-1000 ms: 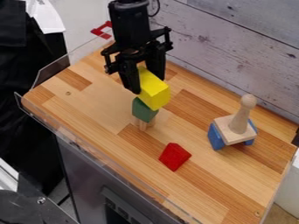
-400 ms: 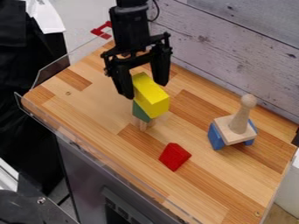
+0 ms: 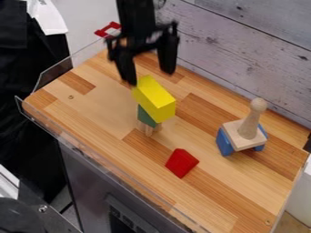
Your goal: Put the yellow block on top of the green cube
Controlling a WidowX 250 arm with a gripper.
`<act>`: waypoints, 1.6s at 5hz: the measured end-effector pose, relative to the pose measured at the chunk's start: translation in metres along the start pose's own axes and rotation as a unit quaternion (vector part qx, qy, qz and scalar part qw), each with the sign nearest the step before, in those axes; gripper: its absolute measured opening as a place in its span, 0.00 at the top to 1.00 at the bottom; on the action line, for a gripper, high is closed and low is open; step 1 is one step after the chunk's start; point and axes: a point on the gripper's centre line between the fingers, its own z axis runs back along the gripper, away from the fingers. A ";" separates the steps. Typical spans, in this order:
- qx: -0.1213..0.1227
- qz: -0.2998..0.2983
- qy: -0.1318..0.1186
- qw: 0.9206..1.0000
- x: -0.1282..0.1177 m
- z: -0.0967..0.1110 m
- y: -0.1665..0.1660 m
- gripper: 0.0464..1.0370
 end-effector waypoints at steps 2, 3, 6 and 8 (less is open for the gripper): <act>0.100 -0.221 0.009 0.970 0.025 0.039 -0.028 0.04; 0.126 -0.330 0.020 0.935 0.022 0.030 -0.026 0.04; 0.130 -0.408 0.002 0.904 0.002 0.011 -0.028 0.04; 0.130 -0.410 0.003 0.903 0.002 0.011 -0.028 0.04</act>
